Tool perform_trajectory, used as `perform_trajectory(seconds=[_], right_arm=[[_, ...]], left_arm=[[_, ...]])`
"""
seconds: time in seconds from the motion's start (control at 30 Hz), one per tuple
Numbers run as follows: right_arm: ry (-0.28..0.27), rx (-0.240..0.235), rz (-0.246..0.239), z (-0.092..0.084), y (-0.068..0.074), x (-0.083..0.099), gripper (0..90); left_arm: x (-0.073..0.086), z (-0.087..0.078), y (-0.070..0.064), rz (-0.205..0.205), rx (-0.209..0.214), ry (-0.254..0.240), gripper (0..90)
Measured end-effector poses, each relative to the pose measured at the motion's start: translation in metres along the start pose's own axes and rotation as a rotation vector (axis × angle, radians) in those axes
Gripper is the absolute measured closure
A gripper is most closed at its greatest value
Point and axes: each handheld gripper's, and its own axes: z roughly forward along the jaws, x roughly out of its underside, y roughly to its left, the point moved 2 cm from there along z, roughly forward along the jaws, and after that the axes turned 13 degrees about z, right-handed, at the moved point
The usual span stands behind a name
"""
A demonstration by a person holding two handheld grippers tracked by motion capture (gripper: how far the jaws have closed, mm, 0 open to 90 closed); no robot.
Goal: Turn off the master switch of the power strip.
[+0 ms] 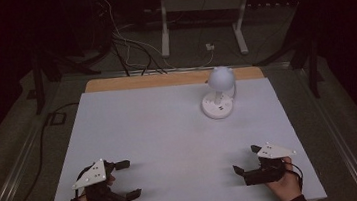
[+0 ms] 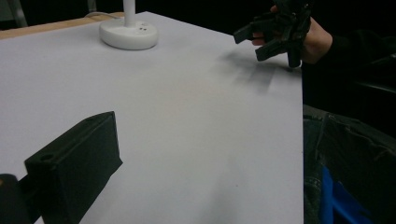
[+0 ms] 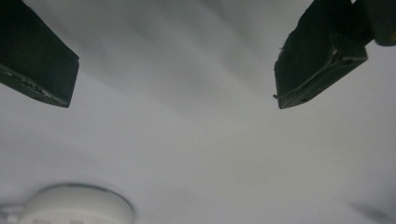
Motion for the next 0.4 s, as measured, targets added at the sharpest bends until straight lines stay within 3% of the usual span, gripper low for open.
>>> perform_trajectory(seconds=[0.4], right_arm=[[0.013,0.006,0.017,-0.0035,-0.0038,0.0047,0.0]], left_arm=[[-0.0001,-0.0001,-0.0003,0.001,-0.002,0.000,0.4]])
